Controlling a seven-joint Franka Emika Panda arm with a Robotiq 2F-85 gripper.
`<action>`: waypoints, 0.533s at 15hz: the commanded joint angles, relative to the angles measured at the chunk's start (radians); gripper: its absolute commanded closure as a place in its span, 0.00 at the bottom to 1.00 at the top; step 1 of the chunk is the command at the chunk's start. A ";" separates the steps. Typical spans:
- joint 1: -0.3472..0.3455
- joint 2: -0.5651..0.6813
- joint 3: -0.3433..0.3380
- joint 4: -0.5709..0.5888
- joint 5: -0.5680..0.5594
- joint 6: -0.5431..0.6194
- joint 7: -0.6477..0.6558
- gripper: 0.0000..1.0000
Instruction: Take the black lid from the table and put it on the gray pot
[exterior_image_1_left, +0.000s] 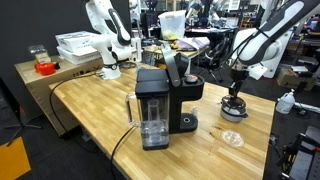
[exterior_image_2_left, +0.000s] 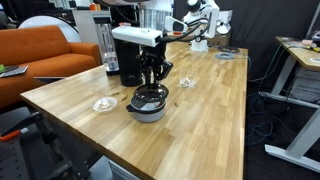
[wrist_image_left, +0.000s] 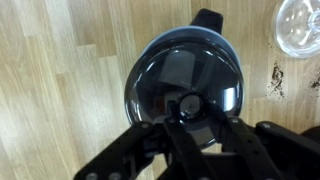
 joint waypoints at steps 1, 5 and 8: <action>-0.009 0.013 0.004 -0.001 0.031 0.019 -0.033 0.92; -0.013 0.031 0.009 -0.001 0.050 0.017 -0.044 0.92; -0.012 0.053 0.012 0.014 0.045 0.012 -0.050 0.92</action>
